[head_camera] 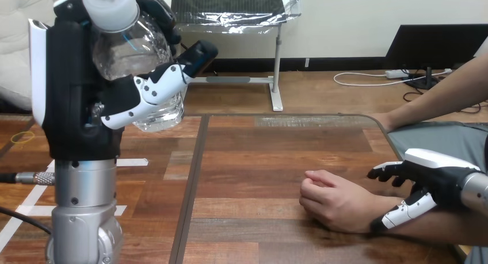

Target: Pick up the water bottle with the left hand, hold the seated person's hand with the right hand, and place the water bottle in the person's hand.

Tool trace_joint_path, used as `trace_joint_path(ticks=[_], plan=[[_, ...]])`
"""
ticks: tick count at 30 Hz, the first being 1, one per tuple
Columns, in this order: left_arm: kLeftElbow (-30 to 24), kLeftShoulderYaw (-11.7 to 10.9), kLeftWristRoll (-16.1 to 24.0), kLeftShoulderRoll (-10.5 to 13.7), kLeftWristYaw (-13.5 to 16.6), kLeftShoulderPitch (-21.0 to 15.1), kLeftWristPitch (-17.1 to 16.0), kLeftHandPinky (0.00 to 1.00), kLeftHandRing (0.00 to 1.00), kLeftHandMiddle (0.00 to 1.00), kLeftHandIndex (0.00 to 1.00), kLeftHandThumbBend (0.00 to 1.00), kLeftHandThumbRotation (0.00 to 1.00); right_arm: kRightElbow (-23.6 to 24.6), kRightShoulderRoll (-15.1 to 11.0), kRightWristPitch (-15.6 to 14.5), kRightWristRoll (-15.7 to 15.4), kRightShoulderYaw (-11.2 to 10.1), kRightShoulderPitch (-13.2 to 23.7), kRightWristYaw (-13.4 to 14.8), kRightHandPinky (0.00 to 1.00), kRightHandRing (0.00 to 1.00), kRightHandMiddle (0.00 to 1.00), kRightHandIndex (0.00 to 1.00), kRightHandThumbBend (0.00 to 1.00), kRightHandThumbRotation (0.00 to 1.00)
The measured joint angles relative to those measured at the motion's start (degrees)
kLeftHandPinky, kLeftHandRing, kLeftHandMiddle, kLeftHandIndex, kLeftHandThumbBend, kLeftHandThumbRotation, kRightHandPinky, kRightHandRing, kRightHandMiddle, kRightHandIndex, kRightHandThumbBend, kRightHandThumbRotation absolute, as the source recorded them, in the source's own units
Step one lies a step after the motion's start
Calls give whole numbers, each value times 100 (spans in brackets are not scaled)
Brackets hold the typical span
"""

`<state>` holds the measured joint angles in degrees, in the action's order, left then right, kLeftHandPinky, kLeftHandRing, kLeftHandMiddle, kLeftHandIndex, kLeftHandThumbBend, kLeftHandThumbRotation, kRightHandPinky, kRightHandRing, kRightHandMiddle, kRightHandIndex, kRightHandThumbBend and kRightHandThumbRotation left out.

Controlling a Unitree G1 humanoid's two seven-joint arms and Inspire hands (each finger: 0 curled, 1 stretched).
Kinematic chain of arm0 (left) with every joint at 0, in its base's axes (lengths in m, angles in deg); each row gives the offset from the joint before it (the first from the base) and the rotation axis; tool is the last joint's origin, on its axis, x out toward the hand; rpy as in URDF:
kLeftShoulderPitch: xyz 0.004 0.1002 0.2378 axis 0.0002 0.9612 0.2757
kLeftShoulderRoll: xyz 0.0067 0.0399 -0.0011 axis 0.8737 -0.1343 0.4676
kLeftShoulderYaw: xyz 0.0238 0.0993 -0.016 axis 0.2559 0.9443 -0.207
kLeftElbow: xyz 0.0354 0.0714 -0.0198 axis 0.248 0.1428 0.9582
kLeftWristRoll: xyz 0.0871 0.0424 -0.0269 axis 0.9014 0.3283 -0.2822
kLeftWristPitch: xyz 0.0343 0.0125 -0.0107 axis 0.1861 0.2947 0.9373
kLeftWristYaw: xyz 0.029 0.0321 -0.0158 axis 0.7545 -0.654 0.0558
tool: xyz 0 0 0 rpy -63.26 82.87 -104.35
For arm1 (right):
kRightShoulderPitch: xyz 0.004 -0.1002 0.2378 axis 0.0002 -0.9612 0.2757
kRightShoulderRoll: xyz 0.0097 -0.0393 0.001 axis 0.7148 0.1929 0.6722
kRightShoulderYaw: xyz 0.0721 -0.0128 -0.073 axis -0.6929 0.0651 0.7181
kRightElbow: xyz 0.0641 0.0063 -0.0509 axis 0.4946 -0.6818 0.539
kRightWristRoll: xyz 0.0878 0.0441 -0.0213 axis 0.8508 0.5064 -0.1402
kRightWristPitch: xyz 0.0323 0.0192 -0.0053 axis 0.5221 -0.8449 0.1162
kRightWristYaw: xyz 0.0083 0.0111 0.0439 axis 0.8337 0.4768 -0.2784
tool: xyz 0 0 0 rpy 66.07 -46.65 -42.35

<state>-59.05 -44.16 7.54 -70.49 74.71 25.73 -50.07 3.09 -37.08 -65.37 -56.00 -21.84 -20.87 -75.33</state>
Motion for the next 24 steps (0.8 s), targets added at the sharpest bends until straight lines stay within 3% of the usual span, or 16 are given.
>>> trace_joint_path(ticks=[24], plan=[[0,-133,-185,-17,-16,0,0,20,27,34,38,71,0,139,22,-322,62,85,-102,-43,65,87,92,91,100,50]])
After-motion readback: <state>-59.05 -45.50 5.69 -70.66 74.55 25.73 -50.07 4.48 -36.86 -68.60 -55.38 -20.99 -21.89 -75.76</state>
